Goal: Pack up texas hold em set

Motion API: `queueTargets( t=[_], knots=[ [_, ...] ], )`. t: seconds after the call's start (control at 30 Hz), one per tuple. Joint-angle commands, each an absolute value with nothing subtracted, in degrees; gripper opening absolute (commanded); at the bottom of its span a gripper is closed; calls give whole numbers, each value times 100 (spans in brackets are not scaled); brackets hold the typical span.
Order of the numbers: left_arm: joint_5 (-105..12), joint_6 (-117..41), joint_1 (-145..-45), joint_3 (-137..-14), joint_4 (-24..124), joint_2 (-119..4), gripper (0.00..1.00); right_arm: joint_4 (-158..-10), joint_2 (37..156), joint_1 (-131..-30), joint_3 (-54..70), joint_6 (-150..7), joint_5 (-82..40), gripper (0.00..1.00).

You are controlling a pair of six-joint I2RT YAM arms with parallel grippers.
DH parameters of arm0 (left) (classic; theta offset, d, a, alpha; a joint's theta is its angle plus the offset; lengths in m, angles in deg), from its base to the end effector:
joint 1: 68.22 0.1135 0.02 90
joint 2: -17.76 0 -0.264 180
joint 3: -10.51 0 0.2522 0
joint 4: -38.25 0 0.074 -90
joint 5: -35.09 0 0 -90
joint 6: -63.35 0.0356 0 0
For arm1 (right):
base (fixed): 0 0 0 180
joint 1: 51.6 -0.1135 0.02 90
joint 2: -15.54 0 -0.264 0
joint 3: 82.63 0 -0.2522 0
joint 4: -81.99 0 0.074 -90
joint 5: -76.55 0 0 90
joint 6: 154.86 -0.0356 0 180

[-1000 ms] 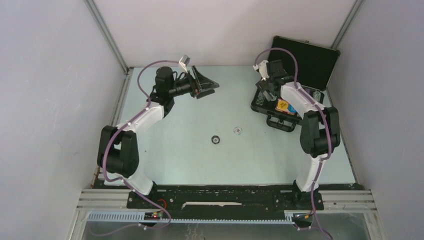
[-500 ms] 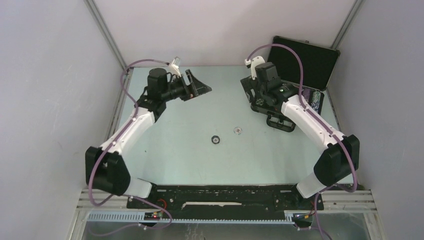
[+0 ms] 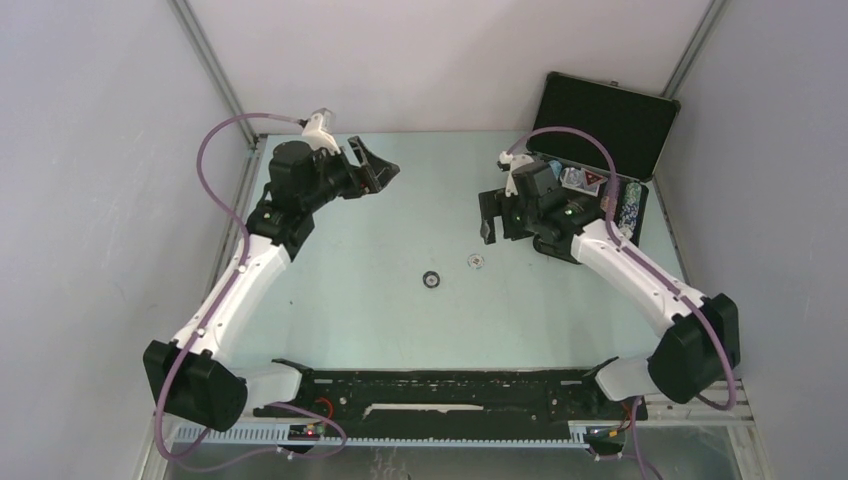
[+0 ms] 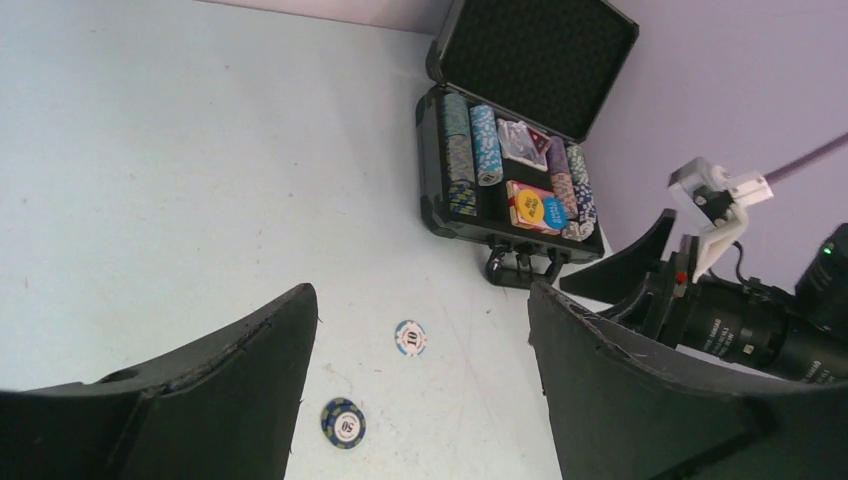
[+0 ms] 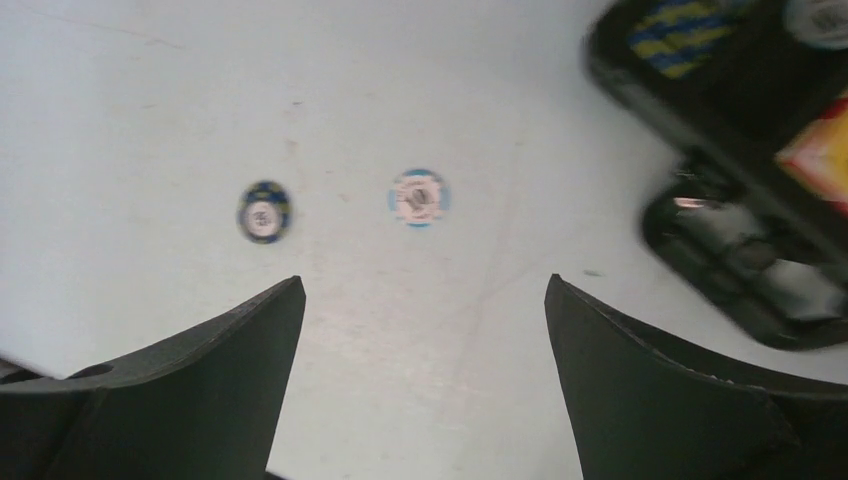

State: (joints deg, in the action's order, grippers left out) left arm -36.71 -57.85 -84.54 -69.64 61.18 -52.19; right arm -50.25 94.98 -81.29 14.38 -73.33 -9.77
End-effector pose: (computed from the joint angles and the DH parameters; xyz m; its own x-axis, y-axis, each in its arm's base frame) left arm 0.2684 -0.0902 0.3824 -0.4706 -0.3750 -0.7987 0.3689 0.7387 -0.5642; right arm 0.2633 0.1475 0.3123 -0.6661 -0.2106 -0.7156 -0.3601 0.9309 0.0613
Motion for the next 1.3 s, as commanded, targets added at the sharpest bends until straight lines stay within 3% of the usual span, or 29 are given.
queueTargets(
  t=[0.0, 0.07, 0.17, 0.47, 0.63, 1.27],
  knots=[
    [-3898, -5525, -8431, -7189, 6185, -5121, 83, -5198, 9945, -7824, 1417, -8556, -2756, 100],
    [-3923, -5508, -8431, -7189, 6199, -5136, 83, -5487, 10146, -7594, 1576, -8852, -3634, 100],
    [-3948, -5520, -8431, -7198, 6229, -5169, 82, -5820, 10347, -7686, 1630, -8940, -3570, 100],
    [-3901, -5537, -8435, -7229, 6243, -5175, 82, -4280, 11826, -8226, 248, -8596, -1754, 99],
    [-3826, -5546, -8414, -7255, 6257, -5196, 82, -3323, 12810, -8485, -959, -8289, -668, 93],
    [-2942, -6167, -7886, -7216, 5915, -5593, 83, -3625, 13644, -8513, -971, -8424, -1201, 83]
  ],
)
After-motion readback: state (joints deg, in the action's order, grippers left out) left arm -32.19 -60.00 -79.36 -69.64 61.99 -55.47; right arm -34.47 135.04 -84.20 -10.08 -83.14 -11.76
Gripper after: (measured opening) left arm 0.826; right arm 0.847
